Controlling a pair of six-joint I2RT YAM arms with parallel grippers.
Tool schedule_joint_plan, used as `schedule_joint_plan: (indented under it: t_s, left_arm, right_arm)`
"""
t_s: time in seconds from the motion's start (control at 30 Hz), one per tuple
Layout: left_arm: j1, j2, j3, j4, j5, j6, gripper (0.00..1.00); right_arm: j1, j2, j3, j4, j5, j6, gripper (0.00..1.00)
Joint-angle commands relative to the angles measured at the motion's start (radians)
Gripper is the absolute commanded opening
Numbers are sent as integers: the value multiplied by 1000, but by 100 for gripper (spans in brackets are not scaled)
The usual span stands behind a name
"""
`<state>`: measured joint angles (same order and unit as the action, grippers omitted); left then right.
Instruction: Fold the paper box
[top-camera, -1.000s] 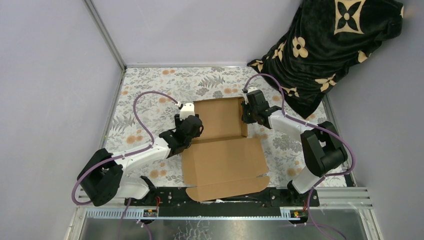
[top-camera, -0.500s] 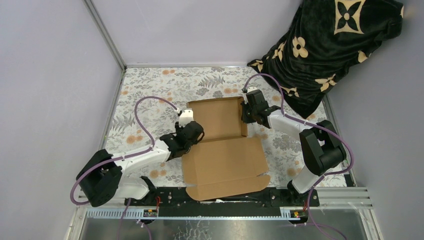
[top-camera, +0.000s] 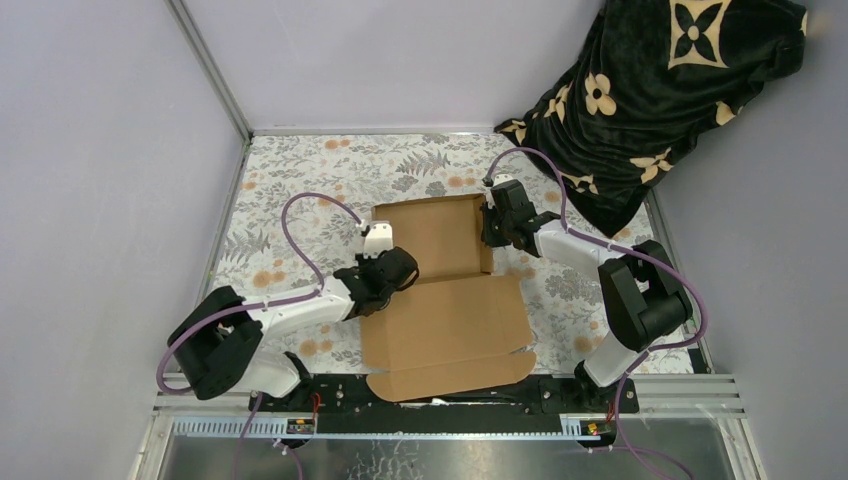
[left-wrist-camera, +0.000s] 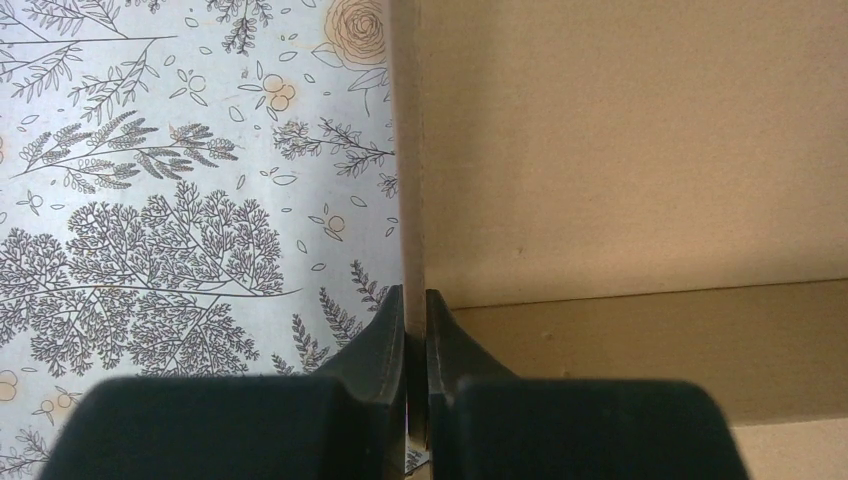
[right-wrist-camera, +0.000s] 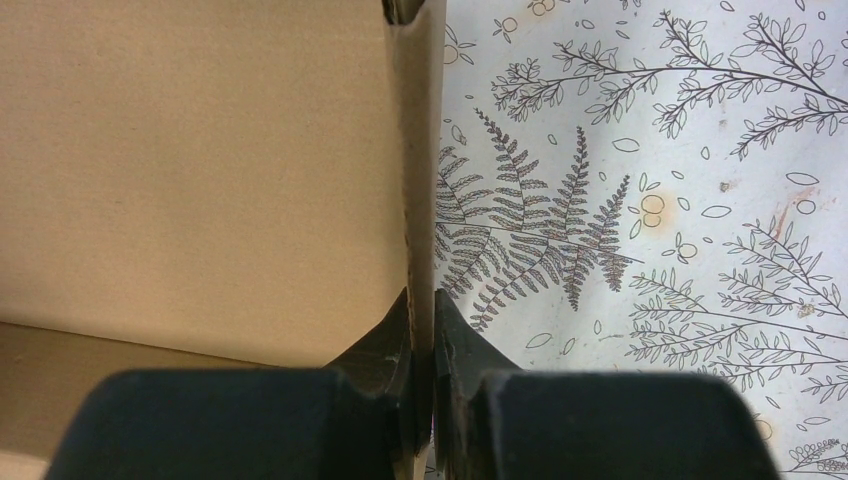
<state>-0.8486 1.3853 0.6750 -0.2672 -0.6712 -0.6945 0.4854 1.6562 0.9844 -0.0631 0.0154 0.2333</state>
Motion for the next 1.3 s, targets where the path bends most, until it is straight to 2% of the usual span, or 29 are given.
schedule_joint_plan:
  t_s: [0.0, 0.1, 0.13, 0.2, 0.27, 0.4, 0.6, 0.73, 1.13, 1.2, 1.27]
  left_arm:
    - [-19, 18, 30, -45, -35, -9, 2]
    - [-21, 20, 34, -57, -50, -11, 4]
    - [-22, 20, 36, -62, -54, -10, 11]
    - [-22, 19, 42, -77, -66, -12, 30]
    - [-24, 10, 42, -86, -79, -13, 43]
    - [-24, -13, 46, -100, -103, -11, 48]
    - [-24, -22, 82, -99, -132, 12, 50]
    - [-24, -8, 99, -82, -141, 19, 50]
    - [-23, 33, 86, -22, -169, -7, 45]
    - [-24, 36, 80, -13, -172, -10, 45]
    - [-24, 33, 76, -6, -174, -14, 44]
  right_arm:
    - [2, 6, -6, -1, 29, -2, 0]
    - [2, 5, -7, 2, 29, 0, 0]
    - [2, 6, -7, 1, 29, -2, 0]
    - [2, 6, -9, 3, 28, -1, 0]
    - [2, 5, -9, 4, 28, -2, 0]
    - [2, 4, -11, 5, 26, -1, 0]
    - [2, -4, -13, 12, 15, -8, 0]
    - [2, -29, -13, -1, 16, -19, 14]
    - [4, -93, -70, -72, 6, -53, 23]
    - [4, -100, -79, -78, 6, -60, 23]
    - [6, -102, -87, -78, 12, -64, 13]
